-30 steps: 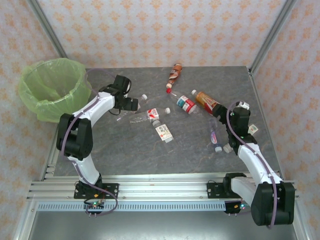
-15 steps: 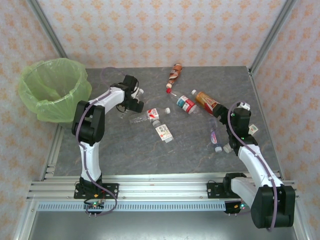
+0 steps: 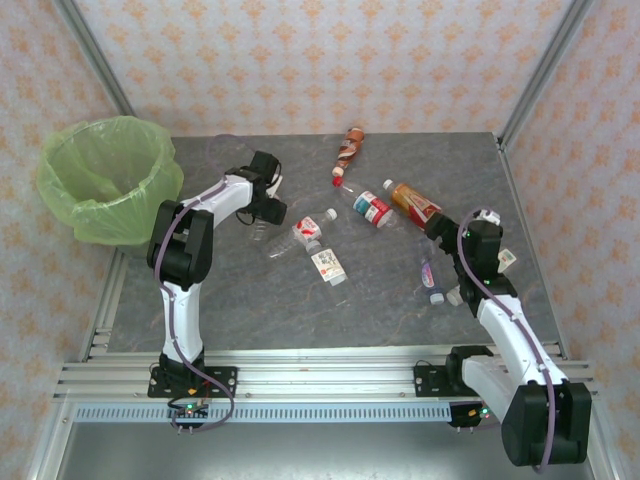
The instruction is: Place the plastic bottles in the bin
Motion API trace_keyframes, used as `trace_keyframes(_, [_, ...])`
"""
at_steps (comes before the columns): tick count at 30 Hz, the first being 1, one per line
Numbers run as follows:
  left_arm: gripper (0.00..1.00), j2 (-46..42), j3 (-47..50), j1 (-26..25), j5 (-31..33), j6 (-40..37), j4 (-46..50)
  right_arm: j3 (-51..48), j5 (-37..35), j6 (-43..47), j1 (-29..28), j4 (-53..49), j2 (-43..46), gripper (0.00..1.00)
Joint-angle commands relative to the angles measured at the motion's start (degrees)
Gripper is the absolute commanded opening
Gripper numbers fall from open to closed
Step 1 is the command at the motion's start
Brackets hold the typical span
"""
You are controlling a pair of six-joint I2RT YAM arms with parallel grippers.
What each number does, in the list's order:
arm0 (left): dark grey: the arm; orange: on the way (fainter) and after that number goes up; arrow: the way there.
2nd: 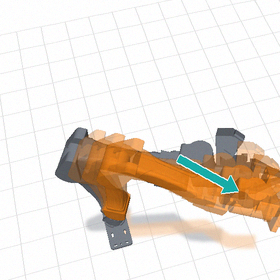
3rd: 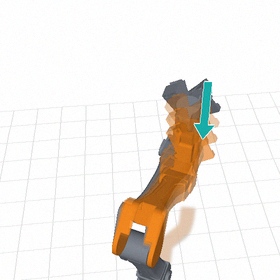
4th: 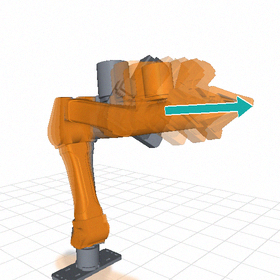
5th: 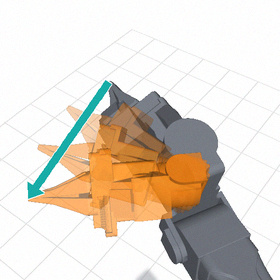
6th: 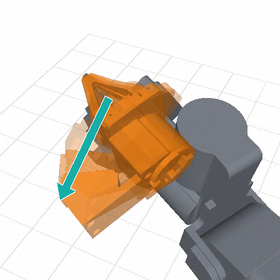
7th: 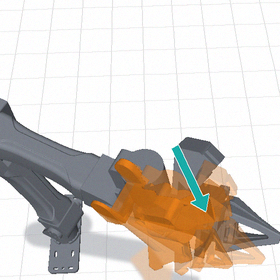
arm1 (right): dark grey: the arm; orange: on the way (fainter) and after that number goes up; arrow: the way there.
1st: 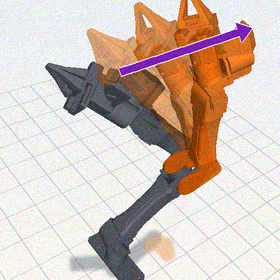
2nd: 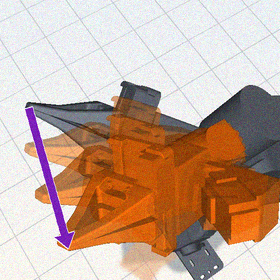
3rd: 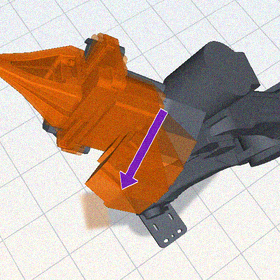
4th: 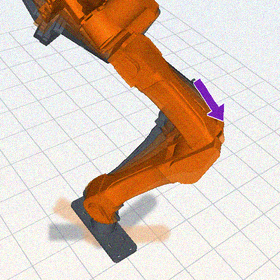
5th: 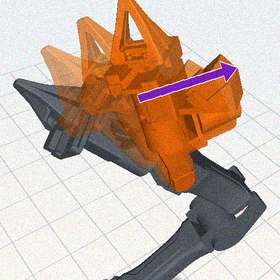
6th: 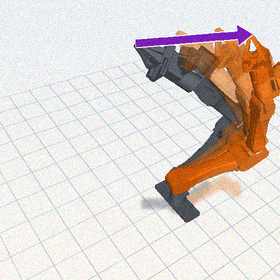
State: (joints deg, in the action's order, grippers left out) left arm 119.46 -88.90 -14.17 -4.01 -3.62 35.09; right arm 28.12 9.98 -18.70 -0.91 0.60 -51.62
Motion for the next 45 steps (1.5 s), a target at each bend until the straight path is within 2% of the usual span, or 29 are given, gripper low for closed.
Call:
trace_keyframes(1, [0.69, -2.1, 1.7, 0.0, 0.7, 1.3, -2.0, -0.3, 1.4, -0.7, 0.3, -1.8, 0.6, 0.99])
trace_keyframes(7, [0.66, -4.4, 4.3, 0.0, 3.1, 2.8, -4.7, 0.6, 3.6, -0.8, 0.3, -2.9, 0.6, 0.99])
trace_keyframes(16, [0.58, -8.3, 7.0, 0.0, 1.9, 5.3, -7.6, 2.9, 11.5, -0.3, 0.0, -4.1, -1.2, 0.99])
trace_keyframes(19, [0.56, -9.7, 7.9, -0.3, 2.2, 6.0, -8.8, 5.0, 11.7, 1.5, -1.8, -5.7, -2.5, 0.99])
trace_keyframes(23, [0.54, -13.4, 8.2, -0.8, 2.7, 6.6, -9.1, 5.7, 10.5, 2.1, -4.6, -2.6, -3.4, 0.99])
trace_keyframes(28, [0.54, -16.6, 8.2, -0.9, 2.5, 7.3, -9.0, 6.4, 9.6, 0.5, -5.6, 2.3, -5.4, 0.99])
trace_keyframes(34, [0.53, -23.0, 7.5, -0.9, 3.2, 7.9, -8.6, 7.5, 11.3, -0.4, -6.3, 5.8, -7.1, 0.99])
trace_keyframes(38, [0.53, -29.8, 8.9, -0.9, 3.7, 8.5, -11.6, 7.7, 12.6, -0.5, -6.9, 8.4, -7.9, 0.99])
trace_keyframes(41, [0.53, -34.4, 9.5, -1.0, 5.7, 9.3, -13.9, 8.3, 12.0, -0.4, -7.0, 9.4, -9.1, 0.99])
trace_keyframes(45, [0.54, -39.3, 8.7, -0.9, 12.1, 9.8, -15.4, 8.8, 12.3, -1.3, -7.1, 11.6, -10.7, 0.99])
